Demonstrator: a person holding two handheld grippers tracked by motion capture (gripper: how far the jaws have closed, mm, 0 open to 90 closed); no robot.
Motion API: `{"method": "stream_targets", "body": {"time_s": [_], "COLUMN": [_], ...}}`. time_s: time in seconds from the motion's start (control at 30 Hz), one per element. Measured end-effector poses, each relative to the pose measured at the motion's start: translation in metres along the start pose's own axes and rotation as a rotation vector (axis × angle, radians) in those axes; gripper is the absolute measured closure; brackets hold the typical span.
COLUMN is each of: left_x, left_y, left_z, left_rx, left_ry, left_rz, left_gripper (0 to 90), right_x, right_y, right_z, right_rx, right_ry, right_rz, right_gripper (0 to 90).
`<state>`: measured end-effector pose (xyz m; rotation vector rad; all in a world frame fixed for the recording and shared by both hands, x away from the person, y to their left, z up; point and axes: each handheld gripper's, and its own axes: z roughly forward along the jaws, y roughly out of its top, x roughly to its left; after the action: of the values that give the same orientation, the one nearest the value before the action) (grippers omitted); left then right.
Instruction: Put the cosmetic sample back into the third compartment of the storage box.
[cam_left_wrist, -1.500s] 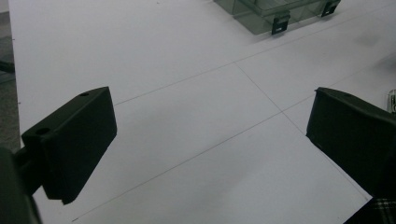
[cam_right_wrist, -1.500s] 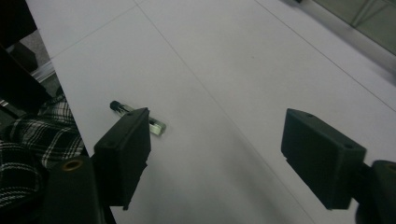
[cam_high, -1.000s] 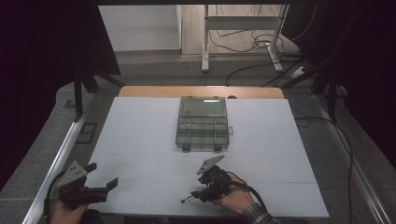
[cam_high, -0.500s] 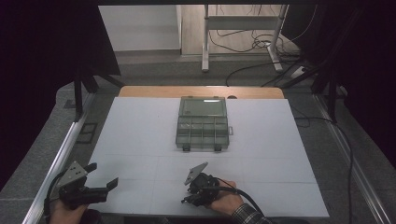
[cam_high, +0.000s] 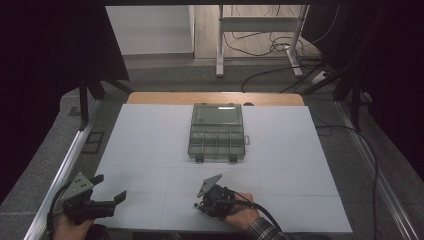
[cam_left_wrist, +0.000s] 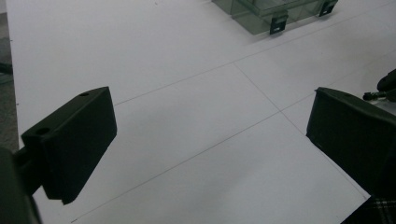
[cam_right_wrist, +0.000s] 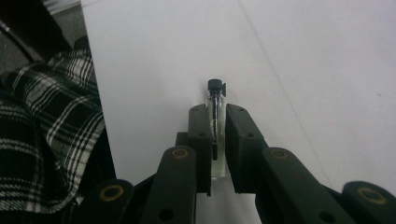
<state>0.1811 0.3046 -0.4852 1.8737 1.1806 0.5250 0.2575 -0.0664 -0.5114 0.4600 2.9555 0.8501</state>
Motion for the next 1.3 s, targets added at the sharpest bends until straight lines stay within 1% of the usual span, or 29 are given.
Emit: {"method": "stream_targets", "body": {"time_s": [0.17, 0.2, 0.47, 0.8, 0.87, 1.17, 1.3], "left_x": [0.0, 0.0, 0.0, 0.0, 0.0, 0.0, 0.0], "left_y": [0.0, 0.0, 0.0, 0.0, 0.0, 0.0, 0.0], "left_z": [0.0, 0.0, 0.0, 0.0, 0.0, 0.0, 0.0], "left_rx": [0.002, 0.002, 0.002, 0.001, 0.001, 0.001, 0.001], "left_ry": [0.002, 0.0, 0.0, 0.001, 0.001, -0.001, -0.001], "left_rz": [0.001, 0.0, 0.0, 0.001, 0.001, 0.0, 0.0], "left_gripper": [2.1, 2.1, 2.2, 2.2, 2.2, 2.2, 2.2], "right_x": [-0.003, -0.004, -0.012, -0.021, -0.023, -0.032, -0.036], "right_y": [0.0, 0.0, -0.001, -0.003, -0.003, -0.006, -0.007], "right_z": [-0.005, -0.006, -0.016, -0.028, -0.03, -0.036, -0.04], "right_rx": [-0.022, -0.026, -0.054, -0.089, -0.095, -0.115, -0.123], "right_ry": [-0.009, -0.014, -0.034, -0.074, -0.077, -0.097, -0.108], "right_rz": [0.008, 0.003, 0.056, 0.084, 0.093, 0.107, 0.127], "right_gripper": [80.6, 80.7, 80.6, 80.6, 80.7, 80.6, 80.6]}}
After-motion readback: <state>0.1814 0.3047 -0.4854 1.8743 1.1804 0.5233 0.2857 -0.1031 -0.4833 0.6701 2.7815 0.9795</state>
